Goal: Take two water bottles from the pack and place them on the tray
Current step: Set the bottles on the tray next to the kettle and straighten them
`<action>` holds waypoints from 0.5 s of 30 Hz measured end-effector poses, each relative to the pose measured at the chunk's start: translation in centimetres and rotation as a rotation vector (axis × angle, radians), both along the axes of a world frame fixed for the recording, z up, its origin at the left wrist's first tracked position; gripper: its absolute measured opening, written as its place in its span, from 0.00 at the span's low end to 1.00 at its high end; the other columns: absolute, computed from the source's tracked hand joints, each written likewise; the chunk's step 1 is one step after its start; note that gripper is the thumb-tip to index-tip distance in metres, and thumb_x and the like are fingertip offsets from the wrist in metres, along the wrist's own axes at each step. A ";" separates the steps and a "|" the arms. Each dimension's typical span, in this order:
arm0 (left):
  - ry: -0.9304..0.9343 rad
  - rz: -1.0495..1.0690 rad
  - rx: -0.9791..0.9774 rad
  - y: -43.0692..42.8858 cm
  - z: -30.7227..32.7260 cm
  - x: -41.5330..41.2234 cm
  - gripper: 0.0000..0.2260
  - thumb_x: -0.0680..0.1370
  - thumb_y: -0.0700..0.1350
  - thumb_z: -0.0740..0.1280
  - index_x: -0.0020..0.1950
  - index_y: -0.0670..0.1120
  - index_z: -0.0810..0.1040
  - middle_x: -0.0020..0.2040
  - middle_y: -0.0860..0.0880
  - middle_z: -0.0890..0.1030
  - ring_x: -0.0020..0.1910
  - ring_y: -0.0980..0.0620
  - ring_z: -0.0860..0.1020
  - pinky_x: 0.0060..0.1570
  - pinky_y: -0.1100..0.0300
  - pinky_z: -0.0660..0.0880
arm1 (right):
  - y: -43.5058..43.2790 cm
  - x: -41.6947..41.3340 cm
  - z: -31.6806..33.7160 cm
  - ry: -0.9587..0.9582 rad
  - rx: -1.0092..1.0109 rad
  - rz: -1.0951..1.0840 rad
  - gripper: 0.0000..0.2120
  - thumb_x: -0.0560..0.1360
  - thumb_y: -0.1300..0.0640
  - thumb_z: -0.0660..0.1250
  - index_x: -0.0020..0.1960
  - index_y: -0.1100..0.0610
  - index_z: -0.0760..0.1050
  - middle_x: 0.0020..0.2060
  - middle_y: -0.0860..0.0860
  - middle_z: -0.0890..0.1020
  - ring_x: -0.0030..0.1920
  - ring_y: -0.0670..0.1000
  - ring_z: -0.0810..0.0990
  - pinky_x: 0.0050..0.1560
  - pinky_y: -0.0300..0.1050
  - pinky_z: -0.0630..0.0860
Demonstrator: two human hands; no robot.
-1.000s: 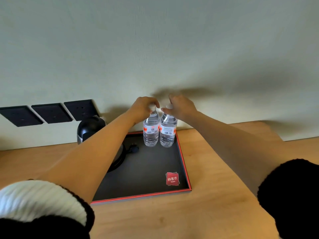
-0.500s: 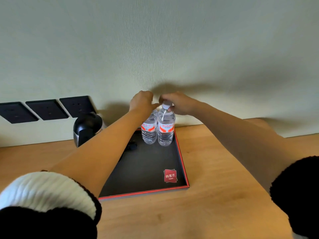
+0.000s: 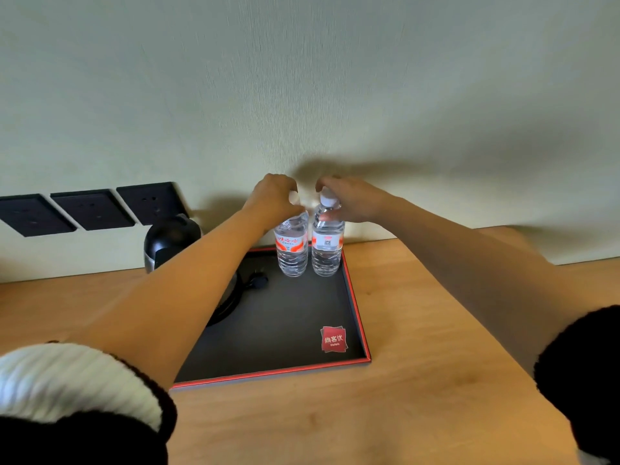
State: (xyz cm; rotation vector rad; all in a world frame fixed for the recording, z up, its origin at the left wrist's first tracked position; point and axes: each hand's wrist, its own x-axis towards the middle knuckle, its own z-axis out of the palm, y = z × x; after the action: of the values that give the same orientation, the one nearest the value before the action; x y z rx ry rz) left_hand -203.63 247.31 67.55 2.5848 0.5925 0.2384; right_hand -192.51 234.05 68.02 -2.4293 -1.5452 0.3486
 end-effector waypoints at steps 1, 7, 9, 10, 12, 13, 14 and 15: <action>-0.017 0.016 -0.019 -0.1 -0.1 0.1 0.17 0.69 0.45 0.72 0.55 0.39 0.77 0.56 0.39 0.79 0.53 0.42 0.76 0.47 0.57 0.69 | 0.1 0.0 -0.1 -0.011 -0.008 -0.027 0.19 0.71 0.54 0.68 0.58 0.62 0.68 0.54 0.61 0.76 0.52 0.60 0.75 0.44 0.46 0.68; -0.059 0.094 -0.060 0.4 -0.9 0.3 0.19 0.71 0.47 0.70 0.56 0.37 0.76 0.57 0.38 0.78 0.55 0.39 0.75 0.46 0.55 0.68 | 0.5 0.3 0.2 -0.025 -0.028 0.074 0.13 0.72 0.67 0.63 0.56 0.62 0.71 0.53 0.63 0.77 0.50 0.60 0.77 0.46 0.48 0.71; -0.076 0.116 -0.063 0.7 -1.1 0.4 0.19 0.72 0.47 0.70 0.56 0.36 0.76 0.57 0.37 0.78 0.56 0.39 0.75 0.46 0.56 0.67 | 0.6 0.5 0.6 -0.050 -0.057 0.121 0.14 0.71 0.69 0.62 0.56 0.60 0.73 0.54 0.63 0.76 0.54 0.61 0.74 0.51 0.51 0.71; -0.079 0.120 -0.061 0.7 -1.2 0.5 0.19 0.72 0.47 0.69 0.56 0.36 0.76 0.57 0.37 0.78 0.56 0.39 0.75 0.45 0.57 0.66 | 0.6 0.6 0.7 -0.052 -0.069 0.126 0.15 0.71 0.70 0.62 0.56 0.60 0.73 0.55 0.62 0.76 0.55 0.61 0.74 0.53 0.52 0.71; -0.083 0.110 -0.057 0.6 -1.3 0.7 0.19 0.72 0.47 0.69 0.57 0.36 0.75 0.57 0.37 0.78 0.56 0.39 0.75 0.45 0.57 0.66 | 0.5 0.6 0.8 -0.037 -0.072 0.107 0.15 0.70 0.68 0.64 0.56 0.59 0.73 0.56 0.61 0.76 0.56 0.60 0.74 0.54 0.53 0.72; -0.085 0.099 -0.052 0.5 -1.3 0.8 0.19 0.72 0.47 0.69 0.57 0.36 0.75 0.57 0.37 0.78 0.56 0.39 0.75 0.45 0.57 0.66 | 0.5 0.6 0.7 -0.023 -0.063 0.083 0.15 0.70 0.65 0.66 0.56 0.59 0.72 0.55 0.60 0.76 0.54 0.60 0.74 0.51 0.51 0.72; -0.088 0.088 -0.044 0.4 -1.3 0.8 0.19 0.72 0.47 0.69 0.57 0.36 0.75 0.57 0.37 0.78 0.56 0.39 0.75 0.45 0.57 0.66 | 0.4 0.5 0.6 -0.009 -0.050 0.047 0.16 0.69 0.62 0.69 0.56 0.60 0.71 0.55 0.60 0.77 0.53 0.60 0.74 0.48 0.49 0.71; -0.092 0.078 -0.035 0.3 -1.3 0.9 0.19 0.72 0.47 0.69 0.57 0.36 0.75 0.57 0.37 0.78 0.55 0.39 0.75 0.45 0.57 0.66 | 0.4 0.5 0.5 -0.004 -0.037 0.013 0.17 0.69 0.59 0.70 0.56 0.62 0.71 0.54 0.61 0.77 0.53 0.60 0.74 0.45 0.47 0.69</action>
State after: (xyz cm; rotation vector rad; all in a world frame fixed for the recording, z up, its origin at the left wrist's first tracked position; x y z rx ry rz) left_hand -202.75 247.59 66.22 2.5049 0.6579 0.3677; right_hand -192.03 234.49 68.55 -2.4504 -1.5704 0.3782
